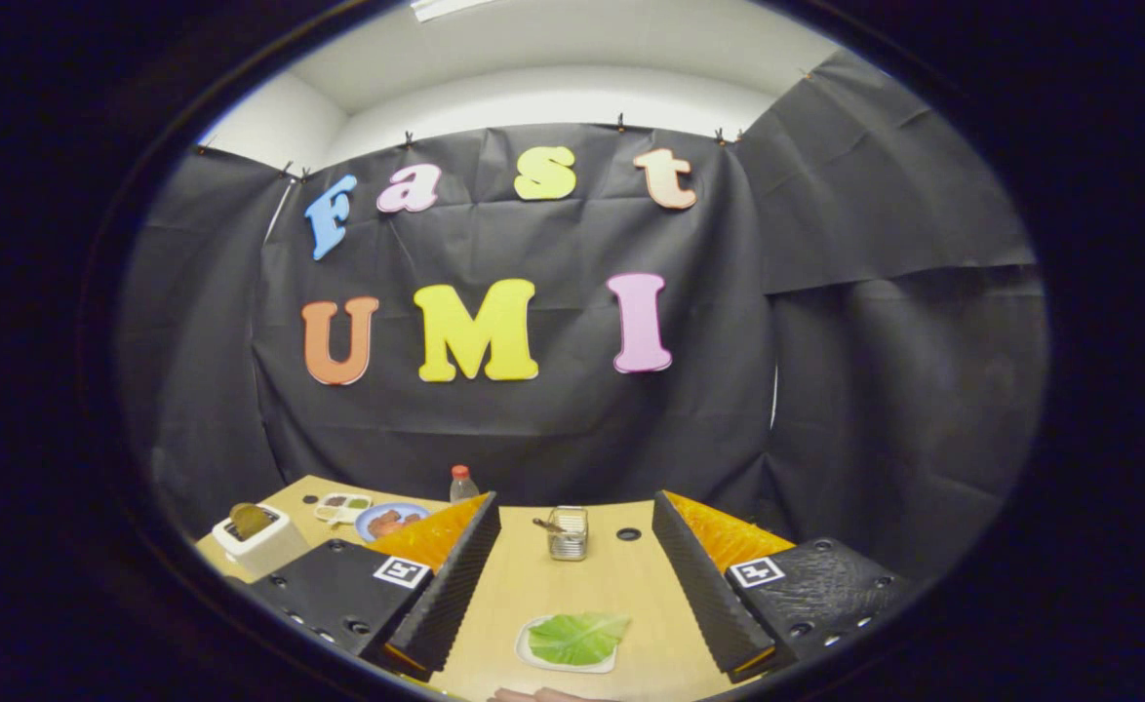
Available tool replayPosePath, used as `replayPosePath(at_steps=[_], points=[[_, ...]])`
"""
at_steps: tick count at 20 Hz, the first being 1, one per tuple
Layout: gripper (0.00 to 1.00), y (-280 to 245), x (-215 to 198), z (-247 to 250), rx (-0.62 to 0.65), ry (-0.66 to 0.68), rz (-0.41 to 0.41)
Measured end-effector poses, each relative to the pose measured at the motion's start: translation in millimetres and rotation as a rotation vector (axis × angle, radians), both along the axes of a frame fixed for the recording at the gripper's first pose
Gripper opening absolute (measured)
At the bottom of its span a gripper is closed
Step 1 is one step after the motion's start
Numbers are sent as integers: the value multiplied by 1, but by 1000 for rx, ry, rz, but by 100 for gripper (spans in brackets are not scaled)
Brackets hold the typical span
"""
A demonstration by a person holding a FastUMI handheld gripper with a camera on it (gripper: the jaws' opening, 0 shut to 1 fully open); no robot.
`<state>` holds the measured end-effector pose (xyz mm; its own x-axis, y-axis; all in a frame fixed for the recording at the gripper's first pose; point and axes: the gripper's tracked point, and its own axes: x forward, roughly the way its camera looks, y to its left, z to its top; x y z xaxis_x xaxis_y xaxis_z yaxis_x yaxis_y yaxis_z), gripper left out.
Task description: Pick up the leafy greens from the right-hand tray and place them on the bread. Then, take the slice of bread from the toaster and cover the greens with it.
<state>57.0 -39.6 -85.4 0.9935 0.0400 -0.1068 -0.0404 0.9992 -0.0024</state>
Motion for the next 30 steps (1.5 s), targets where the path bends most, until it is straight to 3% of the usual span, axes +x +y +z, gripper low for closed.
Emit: replayPosePath(at_steps=[12,20,25,30], points=[[95,-50,88,-257,4,532,-6],[90,-42,123,-326,71,730,18],[45,-49,132,-324,12,719,-29],[8,-46,130,-312,-26,688,-41]])
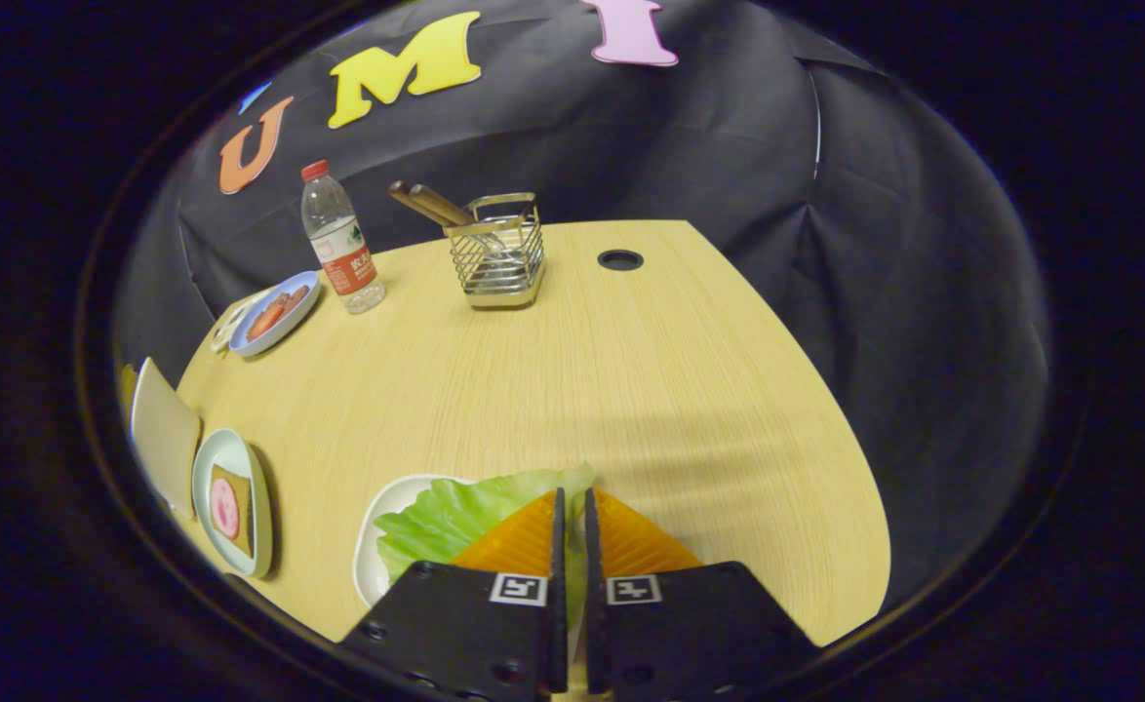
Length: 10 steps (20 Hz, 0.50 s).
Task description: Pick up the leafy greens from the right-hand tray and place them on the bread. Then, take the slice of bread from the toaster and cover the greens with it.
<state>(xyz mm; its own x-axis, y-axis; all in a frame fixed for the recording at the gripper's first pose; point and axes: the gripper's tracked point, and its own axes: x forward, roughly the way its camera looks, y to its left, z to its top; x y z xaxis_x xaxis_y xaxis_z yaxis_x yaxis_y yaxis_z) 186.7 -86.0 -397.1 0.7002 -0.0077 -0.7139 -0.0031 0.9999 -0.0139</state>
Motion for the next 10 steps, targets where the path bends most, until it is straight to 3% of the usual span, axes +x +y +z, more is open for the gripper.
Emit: replayPosePath(at_steps=[2,10], points=[[1,1,-4,4,-20,-7,12],[1,38,-37,61,-24,-99,59]])
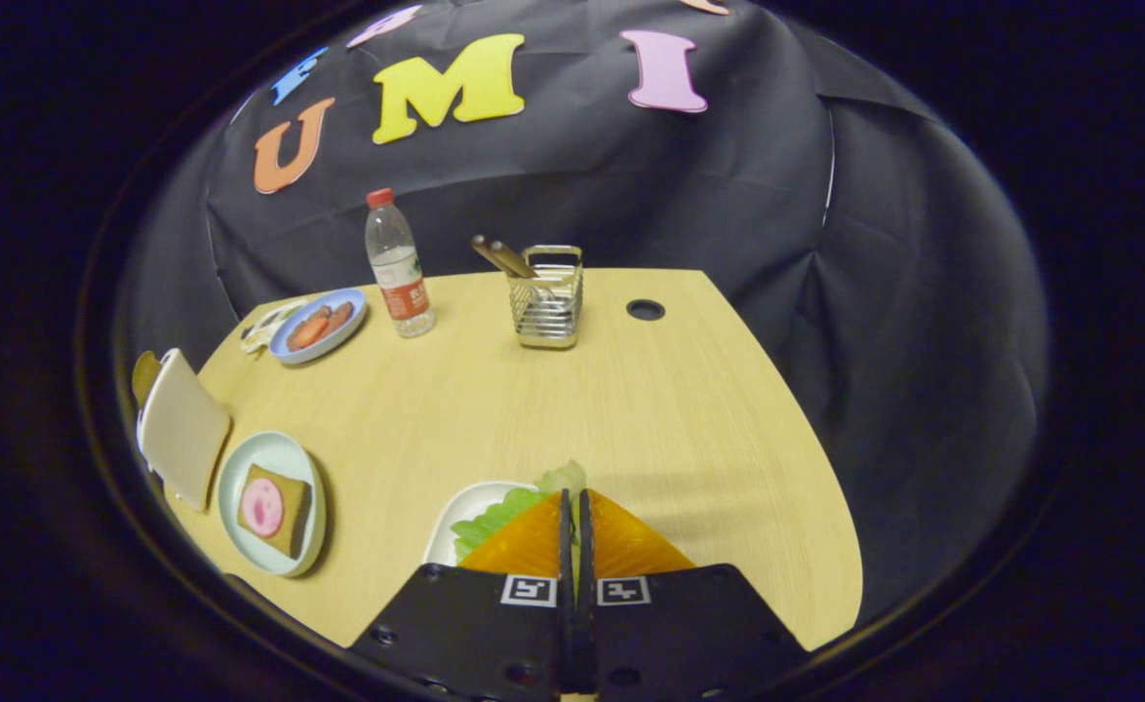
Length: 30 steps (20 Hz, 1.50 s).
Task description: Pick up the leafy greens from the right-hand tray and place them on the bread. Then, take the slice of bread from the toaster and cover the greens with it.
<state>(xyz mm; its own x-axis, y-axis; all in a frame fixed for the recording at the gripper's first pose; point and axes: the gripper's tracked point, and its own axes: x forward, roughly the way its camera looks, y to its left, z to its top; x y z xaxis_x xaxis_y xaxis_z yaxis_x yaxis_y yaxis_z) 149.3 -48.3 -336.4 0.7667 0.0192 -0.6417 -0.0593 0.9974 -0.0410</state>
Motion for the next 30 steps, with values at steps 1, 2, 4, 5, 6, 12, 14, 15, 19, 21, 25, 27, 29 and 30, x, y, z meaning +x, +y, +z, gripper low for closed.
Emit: replayPosePath(at_steps=[1,2,4,5,6,12,14,15,19,21,25,27,29,30], points=[[0,5,-5,6,-6,-10,3],[1,10,-11,13,-10,-27,10],[1,23,-23,26,-15,-65,21],[0,31,-29,30,-11,-72,31],[0,38,-33,32,-8,-78,36],[0,92,-58,71,-10,-154,75],[0,105,-62,77,-38,-171,83],[0,110,-63,77,-54,-173,85],[1,102,-69,65,-103,-183,34],[1,85,-71,51,-133,-168,25],[24,41,-59,28,-117,-114,-48],[43,21,-46,18,-114,-95,-62],[58,3,-32,5,-121,-72,-68],[67,-2,-24,-3,-111,-53,-67]])
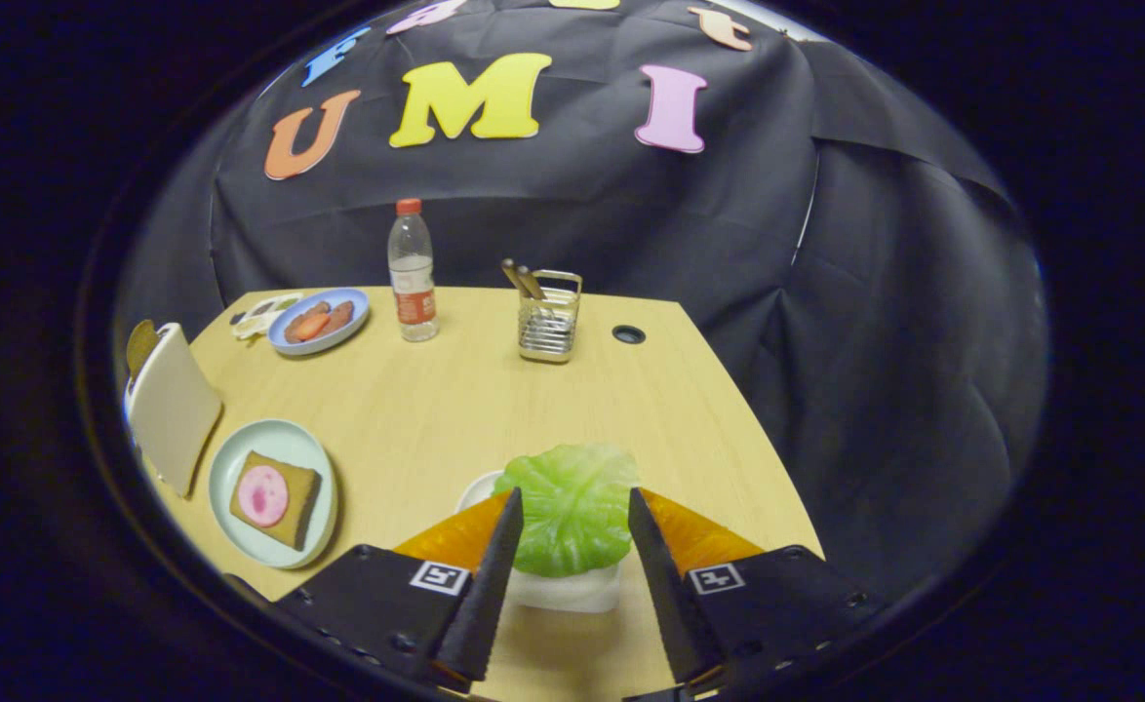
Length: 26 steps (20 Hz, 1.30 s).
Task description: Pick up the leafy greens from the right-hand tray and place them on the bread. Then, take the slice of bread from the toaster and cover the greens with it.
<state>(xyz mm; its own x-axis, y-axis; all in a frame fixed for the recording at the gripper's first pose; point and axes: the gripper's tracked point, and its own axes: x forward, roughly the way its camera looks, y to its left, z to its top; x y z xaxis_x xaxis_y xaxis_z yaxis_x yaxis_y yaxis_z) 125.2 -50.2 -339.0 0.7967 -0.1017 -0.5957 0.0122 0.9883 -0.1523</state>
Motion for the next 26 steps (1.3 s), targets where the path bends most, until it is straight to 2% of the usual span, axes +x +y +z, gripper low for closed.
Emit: replayPosePath(at_steps=[1,3,7,11,12,15,16,17,18,21,26], points=[[77,-6,6,-7,9,17,-5],[91,-19,20,-24,40,48,-16],[92,-34,40,-59,127,145,-36],[90,-29,63,-77,191,193,11],[86,-26,66,-79,202,205,18],[46,-26,70,-71,179,176,32],[39,-26,69,-66,162,158,28],[20,-28,67,-64,143,149,24],[14,-28,66,-62,131,139,21],[0,-27,62,-54,110,105,32],[1,1,45,-16,116,42,84]])
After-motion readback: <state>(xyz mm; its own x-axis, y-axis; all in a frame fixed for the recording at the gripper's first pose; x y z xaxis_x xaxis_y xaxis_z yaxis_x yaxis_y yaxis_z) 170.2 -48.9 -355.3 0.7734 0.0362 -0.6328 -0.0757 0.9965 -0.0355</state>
